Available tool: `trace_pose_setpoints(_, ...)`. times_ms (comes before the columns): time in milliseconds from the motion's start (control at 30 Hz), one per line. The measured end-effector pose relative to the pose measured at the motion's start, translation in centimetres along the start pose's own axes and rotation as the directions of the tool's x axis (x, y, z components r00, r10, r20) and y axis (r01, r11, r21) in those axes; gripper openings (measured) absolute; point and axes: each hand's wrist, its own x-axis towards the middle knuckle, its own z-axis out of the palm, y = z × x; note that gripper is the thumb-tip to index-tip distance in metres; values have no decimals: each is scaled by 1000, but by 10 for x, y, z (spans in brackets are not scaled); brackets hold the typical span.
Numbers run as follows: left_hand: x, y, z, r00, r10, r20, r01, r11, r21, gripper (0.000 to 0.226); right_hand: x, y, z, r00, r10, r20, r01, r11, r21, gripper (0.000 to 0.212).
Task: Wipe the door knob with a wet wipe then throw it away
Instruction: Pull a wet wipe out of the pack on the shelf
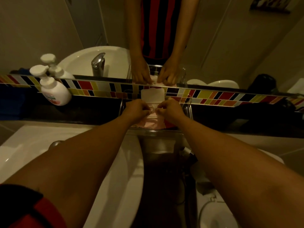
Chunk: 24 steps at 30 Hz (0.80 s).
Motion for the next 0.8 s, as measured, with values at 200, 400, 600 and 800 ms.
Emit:
trace_pose_setpoints(200, 6, 1, -6, 997, -75, 0, 74, 988, -132, 14, -2, -3, -11, 1000, 29, 10, -30, 989, 143, 13)
trace_pose_setpoints(400, 7, 6, -22, 995, -89, -40, 79, 973, -218, 14, 0, -14, -25, 992, 106, -71, -77, 943, 323, 11)
trace_pose_setpoints(600, 3, 14, -39, 983, -148, -108, 98, 923, -372, 19, -2, -27, -45, 972, 224, -77, -150, 833, 533, 16)
trace_pose_setpoints(800, -8, 31, -59, 974, -223, -44, 163, 821, -547, 10, -17, -45, -67, 945, 327, -25, -189, 605, 773, 19)
